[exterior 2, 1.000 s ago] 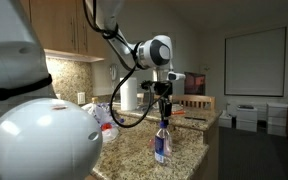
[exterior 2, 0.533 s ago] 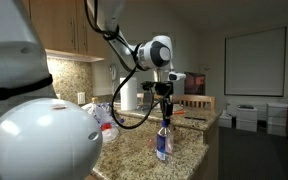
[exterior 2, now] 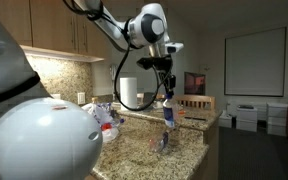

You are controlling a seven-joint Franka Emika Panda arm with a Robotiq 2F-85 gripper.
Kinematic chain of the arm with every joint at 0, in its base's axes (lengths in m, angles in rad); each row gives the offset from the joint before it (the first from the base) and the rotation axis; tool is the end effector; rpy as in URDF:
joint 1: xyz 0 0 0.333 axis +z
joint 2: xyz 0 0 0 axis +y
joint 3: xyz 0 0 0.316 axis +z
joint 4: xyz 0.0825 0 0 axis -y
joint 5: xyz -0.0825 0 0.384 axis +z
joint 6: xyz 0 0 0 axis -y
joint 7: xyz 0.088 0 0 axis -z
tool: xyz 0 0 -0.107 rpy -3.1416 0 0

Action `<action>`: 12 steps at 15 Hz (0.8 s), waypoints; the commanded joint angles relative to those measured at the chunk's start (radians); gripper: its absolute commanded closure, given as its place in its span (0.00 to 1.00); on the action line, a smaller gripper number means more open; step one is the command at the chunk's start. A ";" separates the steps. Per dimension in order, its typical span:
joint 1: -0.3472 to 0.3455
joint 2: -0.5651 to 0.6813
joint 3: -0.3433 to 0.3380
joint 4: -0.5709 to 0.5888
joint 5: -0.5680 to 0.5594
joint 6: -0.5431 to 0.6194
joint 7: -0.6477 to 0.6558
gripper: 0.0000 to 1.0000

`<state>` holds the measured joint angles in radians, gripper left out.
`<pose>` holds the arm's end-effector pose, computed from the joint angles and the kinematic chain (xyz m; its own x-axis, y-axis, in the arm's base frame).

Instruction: Put the plastic bottles in the plastic bag

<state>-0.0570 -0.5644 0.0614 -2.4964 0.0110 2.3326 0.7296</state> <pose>0.4120 0.0043 0.5209 0.6807 -0.6660 0.3051 -0.6207 -0.7455 -0.2426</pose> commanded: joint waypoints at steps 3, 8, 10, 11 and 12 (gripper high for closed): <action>0.092 0.054 -0.059 0.056 0.200 0.201 -0.260 0.92; 0.393 0.339 -0.198 0.147 0.590 0.480 -0.609 0.92; 0.550 0.424 -0.278 0.225 0.755 0.463 -0.750 0.92; 0.603 0.454 -0.307 0.263 0.839 0.424 -0.826 0.92; 0.617 0.470 -0.302 0.290 0.918 0.387 -0.900 0.92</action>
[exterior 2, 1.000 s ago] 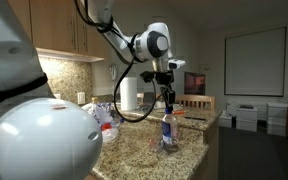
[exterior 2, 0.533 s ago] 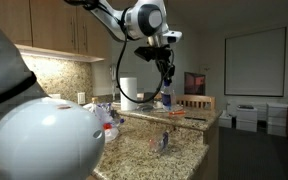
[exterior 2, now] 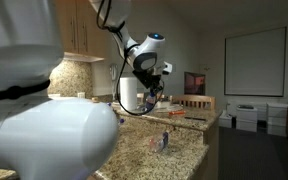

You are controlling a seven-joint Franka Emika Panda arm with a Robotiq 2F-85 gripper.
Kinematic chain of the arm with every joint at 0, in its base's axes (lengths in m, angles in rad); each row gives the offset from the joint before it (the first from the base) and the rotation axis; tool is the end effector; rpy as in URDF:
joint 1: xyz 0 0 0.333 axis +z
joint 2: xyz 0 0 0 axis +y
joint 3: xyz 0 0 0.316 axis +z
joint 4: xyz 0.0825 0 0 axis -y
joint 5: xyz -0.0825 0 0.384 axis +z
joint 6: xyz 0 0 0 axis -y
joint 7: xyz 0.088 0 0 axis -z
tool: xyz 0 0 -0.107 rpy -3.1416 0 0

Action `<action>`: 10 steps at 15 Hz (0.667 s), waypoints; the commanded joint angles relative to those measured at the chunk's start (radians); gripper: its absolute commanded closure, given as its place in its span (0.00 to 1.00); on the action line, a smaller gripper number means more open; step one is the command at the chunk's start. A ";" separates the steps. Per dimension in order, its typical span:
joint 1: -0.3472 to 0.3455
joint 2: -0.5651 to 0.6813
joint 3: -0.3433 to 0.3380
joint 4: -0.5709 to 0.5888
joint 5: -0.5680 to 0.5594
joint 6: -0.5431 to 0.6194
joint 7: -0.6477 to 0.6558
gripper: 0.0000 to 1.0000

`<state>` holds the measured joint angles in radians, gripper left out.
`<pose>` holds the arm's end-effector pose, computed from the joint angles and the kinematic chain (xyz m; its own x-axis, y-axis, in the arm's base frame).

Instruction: Put the plastic bottles in the plastic bag

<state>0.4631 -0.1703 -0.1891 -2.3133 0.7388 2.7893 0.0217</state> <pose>0.5136 0.1092 0.4748 0.8140 -0.4547 0.3613 -0.1732 -0.7839 -0.5963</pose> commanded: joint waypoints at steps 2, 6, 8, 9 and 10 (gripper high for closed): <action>0.120 0.110 -0.063 0.153 0.323 -0.162 -0.336 0.92; -0.064 0.215 0.081 0.190 0.526 -0.435 -0.549 0.92; -0.149 0.281 0.146 0.189 0.577 -0.566 -0.620 0.92; -0.183 0.318 0.172 0.196 0.578 -0.628 -0.639 0.92; -0.211 0.355 0.195 0.204 0.563 -0.686 -0.645 0.92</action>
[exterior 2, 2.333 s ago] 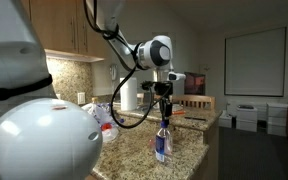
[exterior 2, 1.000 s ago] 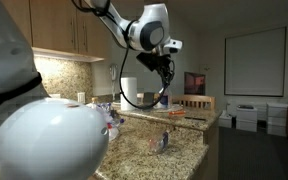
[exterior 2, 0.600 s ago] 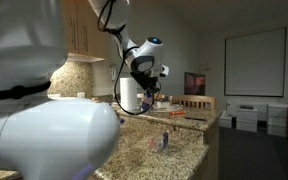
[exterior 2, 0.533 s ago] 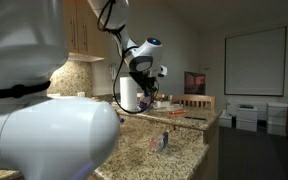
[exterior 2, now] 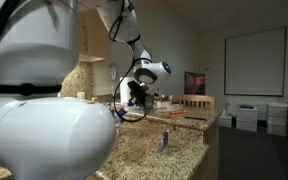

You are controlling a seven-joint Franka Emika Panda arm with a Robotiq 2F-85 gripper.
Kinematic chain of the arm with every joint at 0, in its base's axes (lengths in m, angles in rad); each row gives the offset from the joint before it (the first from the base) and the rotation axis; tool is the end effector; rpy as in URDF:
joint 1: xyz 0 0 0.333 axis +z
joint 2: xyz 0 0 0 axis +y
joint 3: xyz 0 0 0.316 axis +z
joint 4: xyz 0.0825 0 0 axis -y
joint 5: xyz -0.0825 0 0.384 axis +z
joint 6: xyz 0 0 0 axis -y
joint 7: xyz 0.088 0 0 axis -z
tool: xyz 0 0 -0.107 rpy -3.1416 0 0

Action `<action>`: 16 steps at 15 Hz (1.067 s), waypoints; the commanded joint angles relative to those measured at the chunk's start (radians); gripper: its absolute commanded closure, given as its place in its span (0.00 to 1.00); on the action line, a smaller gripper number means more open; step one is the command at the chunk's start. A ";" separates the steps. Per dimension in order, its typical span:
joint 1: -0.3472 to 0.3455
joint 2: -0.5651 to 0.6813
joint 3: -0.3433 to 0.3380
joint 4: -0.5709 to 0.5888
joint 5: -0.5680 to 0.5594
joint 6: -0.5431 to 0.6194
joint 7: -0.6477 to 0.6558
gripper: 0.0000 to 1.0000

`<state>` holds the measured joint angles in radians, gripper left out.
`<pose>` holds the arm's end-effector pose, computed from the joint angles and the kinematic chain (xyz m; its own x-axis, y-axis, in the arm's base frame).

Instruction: Put the plastic bottles in the plastic bag

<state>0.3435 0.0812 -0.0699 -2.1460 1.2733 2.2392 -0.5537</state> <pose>0.5357 0.1800 0.3828 0.9897 -0.0847 0.1155 0.0462 -0.5745 -0.8172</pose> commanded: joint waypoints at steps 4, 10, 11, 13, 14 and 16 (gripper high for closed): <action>-0.157 0.235 0.133 0.122 -0.083 -0.359 -0.010 0.92; -0.162 0.426 0.187 0.340 -0.255 -0.638 0.058 0.92; -0.158 0.455 0.196 0.382 -0.286 -0.681 0.074 0.92; -0.148 0.503 0.217 0.461 -0.356 -0.760 0.108 0.92; -0.150 0.499 0.219 0.471 -0.391 -0.792 0.126 0.92; -0.160 0.444 0.214 0.433 -0.430 -0.796 0.141 0.92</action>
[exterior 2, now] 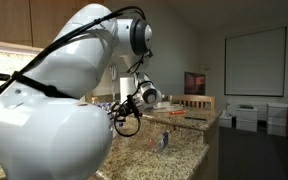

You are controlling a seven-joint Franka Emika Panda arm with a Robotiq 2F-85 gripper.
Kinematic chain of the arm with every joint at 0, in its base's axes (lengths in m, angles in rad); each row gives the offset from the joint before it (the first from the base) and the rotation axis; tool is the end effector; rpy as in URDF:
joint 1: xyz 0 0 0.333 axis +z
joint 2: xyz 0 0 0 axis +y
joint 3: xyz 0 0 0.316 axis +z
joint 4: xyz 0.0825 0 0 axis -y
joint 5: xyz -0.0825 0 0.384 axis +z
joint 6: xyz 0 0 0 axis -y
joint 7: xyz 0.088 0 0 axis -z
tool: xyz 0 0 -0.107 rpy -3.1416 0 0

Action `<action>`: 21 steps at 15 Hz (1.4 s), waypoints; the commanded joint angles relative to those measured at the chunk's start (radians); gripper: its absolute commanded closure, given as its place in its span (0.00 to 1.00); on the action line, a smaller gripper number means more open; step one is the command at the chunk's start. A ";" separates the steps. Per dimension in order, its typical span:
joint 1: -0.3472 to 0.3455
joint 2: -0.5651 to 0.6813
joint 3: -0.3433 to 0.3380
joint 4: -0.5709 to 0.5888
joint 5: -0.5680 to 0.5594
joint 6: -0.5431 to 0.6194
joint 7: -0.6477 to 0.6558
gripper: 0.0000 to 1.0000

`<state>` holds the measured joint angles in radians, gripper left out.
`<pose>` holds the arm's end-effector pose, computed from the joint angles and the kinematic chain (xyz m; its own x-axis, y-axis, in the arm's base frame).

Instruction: Put the plastic bottles in the plastic bag

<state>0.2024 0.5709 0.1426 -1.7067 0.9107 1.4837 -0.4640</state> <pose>0.5391 0.2805 0.2734 0.7179 0.6208 -0.3151 0.0185 -0.4695 -0.8827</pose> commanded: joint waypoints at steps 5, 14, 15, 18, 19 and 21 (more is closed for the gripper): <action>-0.074 -0.295 -0.043 -0.238 -0.053 0.117 0.009 0.92; -0.118 -0.216 -0.056 -0.208 -0.084 0.025 0.021 0.92; -0.113 -0.196 -0.056 -0.196 -0.093 0.039 0.033 0.92; -0.071 -0.132 -0.044 -0.102 -0.179 0.127 0.070 0.35; -0.064 -0.115 -0.035 -0.075 -0.194 0.157 0.067 0.30; -0.032 -0.090 -0.013 -0.016 -0.217 0.265 0.091 0.17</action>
<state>0.1321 0.4464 0.1018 -1.8120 0.7487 1.6505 -0.4359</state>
